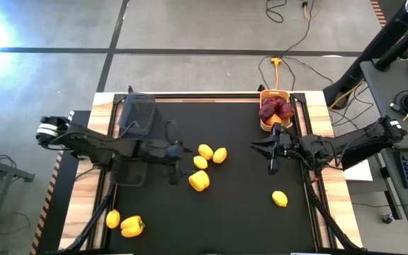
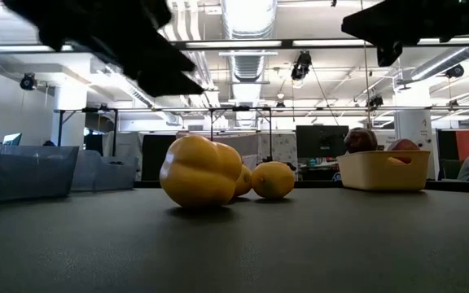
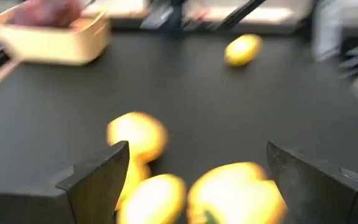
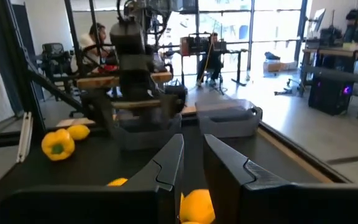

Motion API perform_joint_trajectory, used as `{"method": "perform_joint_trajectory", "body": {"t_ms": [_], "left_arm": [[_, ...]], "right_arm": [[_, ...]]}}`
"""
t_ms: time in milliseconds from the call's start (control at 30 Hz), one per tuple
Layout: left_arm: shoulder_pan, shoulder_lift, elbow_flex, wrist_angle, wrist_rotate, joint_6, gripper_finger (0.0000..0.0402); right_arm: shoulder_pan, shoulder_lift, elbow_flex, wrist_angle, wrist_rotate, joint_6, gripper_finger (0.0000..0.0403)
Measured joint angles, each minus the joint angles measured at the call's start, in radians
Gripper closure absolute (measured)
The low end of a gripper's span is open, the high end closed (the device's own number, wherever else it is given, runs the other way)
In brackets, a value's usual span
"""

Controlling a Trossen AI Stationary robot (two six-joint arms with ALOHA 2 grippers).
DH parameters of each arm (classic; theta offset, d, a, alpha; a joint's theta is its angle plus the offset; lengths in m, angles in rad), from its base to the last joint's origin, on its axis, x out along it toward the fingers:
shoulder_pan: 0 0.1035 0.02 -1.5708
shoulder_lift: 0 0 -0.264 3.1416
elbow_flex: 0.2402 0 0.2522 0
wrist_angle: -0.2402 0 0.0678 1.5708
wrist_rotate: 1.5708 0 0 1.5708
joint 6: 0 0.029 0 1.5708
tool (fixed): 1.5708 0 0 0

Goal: Sort produce into baskets
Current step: Put the bell pepper into the bottom black bin

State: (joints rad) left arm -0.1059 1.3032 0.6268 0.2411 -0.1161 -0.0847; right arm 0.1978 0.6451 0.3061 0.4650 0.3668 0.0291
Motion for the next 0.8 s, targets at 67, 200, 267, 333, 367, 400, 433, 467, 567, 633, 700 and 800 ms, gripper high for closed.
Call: {"method": "perform_joint_trajectory", "body": {"t_ms": [67, 200, 267, 333, 367, 400, 433, 467, 567, 633, 700, 800], "left_arm": [[0.035, 0.048, 0.074, -0.115, -0.034, 0.038, 0.0042], [0.11, 0.138, 0.172, -0.225, 0.011, 0.05, 0.0042], [0.136, 0.179, 0.205, -0.266, 0.041, 0.048, 0.0042], [0.153, 0.222, 0.226, -0.292, 0.066, 0.066, 0.0042], [0.16, 0.24, 0.231, -0.299, 0.087, 0.077, 0.0042], [0.166, 0.256, 0.235, -0.304, 0.112, 0.084, 0.0042], [0.17, 0.271, 0.238, -0.303, 0.138, 0.084, 0.0042], [0.174, 0.286, 0.24, -0.302, 0.165, 0.082, 0.0042], [0.175, 0.304, 0.239, -0.302, 0.261, 0.057, 0.0042], [0.167, 0.291, 0.239, -0.297, 0.336, 0.037, 0.0042], [0.154, 0.264, 0.239, -0.295, 0.4, 0.019, 0.0042], [0.124, 0.226, 0.238, -0.291, 0.457, -0.006, 0.0042]], "right_arm": [[0.0, 0.004, 0.0, 0.028, 0.0, -0.031, 0.0351], [0.0, 0.004, 0.001, 0.073, 0.0, -0.09, 0.0351], [0.0, 0.004, 0.001, 0.078, 0.0, -0.12, 0.0351], [0.0, 0.004, 0.001, 0.078, 0.0, -0.144, 0.0351], [0.0, 0.004, 0.001, 0.08, 0.0, -0.156, 0.0351], [0.0, 0.004, 0.001, 0.085, 0.0, -0.164, 0.0351], [0.0, 0.004, 0.001, 0.091, 0.0, -0.172, 0.0351], [0.0, 0.004, 0.001, 0.096, 0.0, -0.172, 0.0351], [0.0, 0.003, 0.001, 0.096, 0.0, -0.178, 0.0351], [0.0, 0.004, 0.001, 0.096, 0.0, -0.195, 0.0351], [0.0, 0.004, 0.001, 0.095, 0.0, -0.206, 0.0351], [0.0, 0.004, 0.001, 0.095, 0.0, -0.205, 0.0351]]}}
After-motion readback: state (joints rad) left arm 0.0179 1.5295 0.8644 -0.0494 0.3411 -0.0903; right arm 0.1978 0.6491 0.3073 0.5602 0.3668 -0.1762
